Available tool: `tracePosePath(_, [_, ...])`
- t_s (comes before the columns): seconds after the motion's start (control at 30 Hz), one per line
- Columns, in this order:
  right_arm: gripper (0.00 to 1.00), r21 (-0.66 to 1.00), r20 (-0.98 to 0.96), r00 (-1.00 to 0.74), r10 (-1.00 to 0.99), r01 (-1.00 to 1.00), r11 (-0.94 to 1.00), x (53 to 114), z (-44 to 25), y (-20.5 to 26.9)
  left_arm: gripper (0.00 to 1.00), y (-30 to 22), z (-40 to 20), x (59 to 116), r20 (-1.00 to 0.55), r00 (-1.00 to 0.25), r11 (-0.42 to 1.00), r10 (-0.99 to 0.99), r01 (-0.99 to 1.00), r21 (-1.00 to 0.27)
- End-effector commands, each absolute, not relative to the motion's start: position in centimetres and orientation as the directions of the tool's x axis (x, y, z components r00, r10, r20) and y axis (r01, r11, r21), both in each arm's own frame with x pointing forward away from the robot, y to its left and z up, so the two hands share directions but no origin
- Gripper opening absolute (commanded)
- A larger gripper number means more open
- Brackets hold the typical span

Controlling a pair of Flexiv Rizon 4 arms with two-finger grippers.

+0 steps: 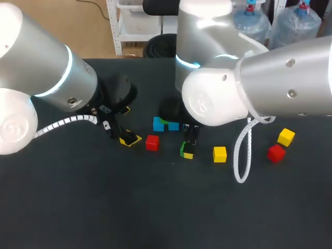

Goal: Place the blue cubes, place green cubes on the blue cubes, place the yellow cubes on the green cubes, then place the red cubes on the yellow cubes, and place purple cube on the red cubes.

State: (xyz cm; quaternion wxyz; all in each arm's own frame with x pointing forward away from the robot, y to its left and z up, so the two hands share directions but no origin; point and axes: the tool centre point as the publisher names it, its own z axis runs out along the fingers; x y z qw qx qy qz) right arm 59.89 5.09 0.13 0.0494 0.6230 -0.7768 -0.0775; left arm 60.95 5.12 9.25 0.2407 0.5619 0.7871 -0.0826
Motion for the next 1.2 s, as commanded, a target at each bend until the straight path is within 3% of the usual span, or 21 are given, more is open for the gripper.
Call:
tracePosePath(0.03, [0.48,0.179,-0.013,-0.222,-0.975,-0.960,0.217,59.9,0.1,5.2,1.00,5.1,9.3,61.0,-0.469,-0.254,0.356,0.846,0.924,0.140])
tracePosePath(0.23, [0.49,0.181,-0.006,-0.226,-0.974,-0.958,0.222,59.9,0.1,5.2,1.00,5.1,9.3,61.0,-0.469,-0.254,0.356,0.846,0.924,0.140])
tracePosePath(0.3, [0.45,0.183,-0.005,-0.226,-0.974,-0.958,0.222,59.9,0.0,5.2,1.00,5.1,9.3,61.0,-0.469,-0.254,0.356,0.846,0.924,0.140])
tracePosePath(0.43, [0.00,0.185,-0.007,-0.230,-0.973,-0.957,0.225,59.9,0.0,5.2,1.00,5.1,9.3,61.0,-0.469,-0.254,0.356,0.846,0.924,0.140])
tracePosePath(0.97, [0.00,0.171,-0.085,-0.200,-0.976,-0.968,0.184,60.6,1.8,4.3,1.00,5.1,9.3,61.0,-0.469,-0.254,0.356,0.846,0.924,0.140])
tracePosePath(1.2, [0.00,0.231,-0.131,-0.074,-0.989,-0.972,0.042,60.9,4.2,3.3,1.00,5.1,9.3,61.0,-0.469,-0.254,0.356,0.846,0.924,0.140])
